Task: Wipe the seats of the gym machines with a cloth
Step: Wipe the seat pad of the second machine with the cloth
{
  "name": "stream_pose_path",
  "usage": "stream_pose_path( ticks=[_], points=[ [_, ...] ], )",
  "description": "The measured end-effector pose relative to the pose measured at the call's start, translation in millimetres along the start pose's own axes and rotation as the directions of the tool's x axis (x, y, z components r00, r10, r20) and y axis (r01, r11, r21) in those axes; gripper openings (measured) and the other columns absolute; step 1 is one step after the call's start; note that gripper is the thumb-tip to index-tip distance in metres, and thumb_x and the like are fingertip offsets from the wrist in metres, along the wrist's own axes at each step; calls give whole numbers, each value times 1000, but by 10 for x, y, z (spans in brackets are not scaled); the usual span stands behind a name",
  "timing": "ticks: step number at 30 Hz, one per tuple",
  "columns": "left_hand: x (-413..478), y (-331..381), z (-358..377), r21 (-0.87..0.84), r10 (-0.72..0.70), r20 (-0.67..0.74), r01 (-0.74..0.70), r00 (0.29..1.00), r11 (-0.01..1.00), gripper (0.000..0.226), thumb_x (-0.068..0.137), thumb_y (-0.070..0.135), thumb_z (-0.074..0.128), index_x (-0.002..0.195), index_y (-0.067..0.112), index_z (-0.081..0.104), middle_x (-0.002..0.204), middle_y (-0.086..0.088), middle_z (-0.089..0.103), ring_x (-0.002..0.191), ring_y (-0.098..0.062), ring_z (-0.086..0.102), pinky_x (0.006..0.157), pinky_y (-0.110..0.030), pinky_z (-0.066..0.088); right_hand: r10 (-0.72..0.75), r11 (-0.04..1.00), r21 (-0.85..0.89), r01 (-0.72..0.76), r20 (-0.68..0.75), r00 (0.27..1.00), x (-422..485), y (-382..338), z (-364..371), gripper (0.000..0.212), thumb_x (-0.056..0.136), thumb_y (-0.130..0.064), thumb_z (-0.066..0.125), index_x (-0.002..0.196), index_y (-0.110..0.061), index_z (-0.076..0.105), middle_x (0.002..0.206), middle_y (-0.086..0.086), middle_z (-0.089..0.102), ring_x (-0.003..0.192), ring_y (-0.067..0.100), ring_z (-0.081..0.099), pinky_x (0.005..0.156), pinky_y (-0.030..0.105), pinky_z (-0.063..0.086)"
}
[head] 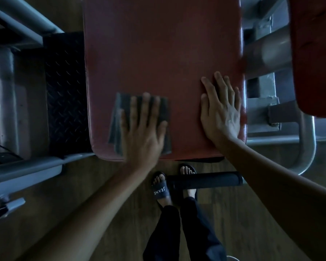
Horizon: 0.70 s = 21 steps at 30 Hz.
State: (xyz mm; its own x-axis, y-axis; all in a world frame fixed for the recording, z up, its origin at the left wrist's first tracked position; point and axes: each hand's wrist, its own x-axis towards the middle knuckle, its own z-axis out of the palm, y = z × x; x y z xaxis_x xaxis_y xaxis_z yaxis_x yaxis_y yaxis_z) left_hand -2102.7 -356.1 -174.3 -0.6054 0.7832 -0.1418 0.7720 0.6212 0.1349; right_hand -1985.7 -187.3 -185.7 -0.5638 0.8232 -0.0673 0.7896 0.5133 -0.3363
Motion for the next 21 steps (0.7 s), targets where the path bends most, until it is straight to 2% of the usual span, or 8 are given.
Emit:
stream_pose_path(
  ticks=[2,4,6,8,12,15,18,21],
  points=[
    [83,230,21,-10,121,21,-121,992,993,58,105,49,21,156,22,17,164,-1,13,152,-27,7,122,-53,7,-3,1000,13,3,3,1000,-6,0,-3,46,105,-35,30,151,-33,34,163,-2,22,152,20,15,124,44,11],
    [392,313,-10,-40,165,32,-164,986,986,58,104,49,18,157,25,14,165,2,10,152,-24,2,123,-49,3,-9,1000,15,8,14,1000,-6,12,-7,46,105,-36,28,151,-33,33,164,-2,21,152,21,14,124,44,10],
    [696,174,-40,-40,106,19,-105,994,994,58,104,50,15,157,26,11,165,3,8,152,-21,1,123,-46,1,-18,1000,3,18,14,1000,-6,23,-3,46,105,-37,27,151,-33,32,164,-2,21,152,21,14,124,44,10],
    [752,-119,-65,-47,-52,-1,52,999,998,59,103,51,13,157,26,8,165,2,5,152,-20,0,123,-46,1,-16,1000,-5,17,9,1000,-8,25,-5,46,106,-37,28,151,-34,32,164,-2,21,152,21,14,124,44,9],
    [118,-305,-46,-67,-346,-39,343,937,937,61,104,51,14,157,24,4,165,-2,3,152,-24,1,123,-52,7,5,1000,-2,-5,43,999,1,-22,-35,46,105,-37,28,151,-35,31,164,-3,19,152,20,12,124,43,6],
    [-269,-111,41,-12,-243,-15,243,970,970,59,104,50,19,157,26,7,165,-2,6,152,-27,4,123,-51,2,24,999,20,-26,61,998,19,-53,-47,46,105,-35,30,151,-33,32,165,-2,18,152,19,10,124,44,4],
    [-36,-342,-33,-28,-102,3,102,995,994,58,104,51,20,157,28,10,165,0,7,152,-24,4,123,-48,3,43,995,84,-50,81,996,25,-204,-36,47,104,-32,36,150,-30,35,164,-1,17,152,19,8,124,45,-3],
    [325,-644,-107,-102,-263,-12,260,965,960,60,103,52,16,157,27,3,165,1,-1,152,-21,-4,124,-46,0,-89,990,119,78,87,992,-3,-499,32,45,102,-30,42,147,-28,40,162,-1,24,151,19,14,123,45,-2]
  ],
)
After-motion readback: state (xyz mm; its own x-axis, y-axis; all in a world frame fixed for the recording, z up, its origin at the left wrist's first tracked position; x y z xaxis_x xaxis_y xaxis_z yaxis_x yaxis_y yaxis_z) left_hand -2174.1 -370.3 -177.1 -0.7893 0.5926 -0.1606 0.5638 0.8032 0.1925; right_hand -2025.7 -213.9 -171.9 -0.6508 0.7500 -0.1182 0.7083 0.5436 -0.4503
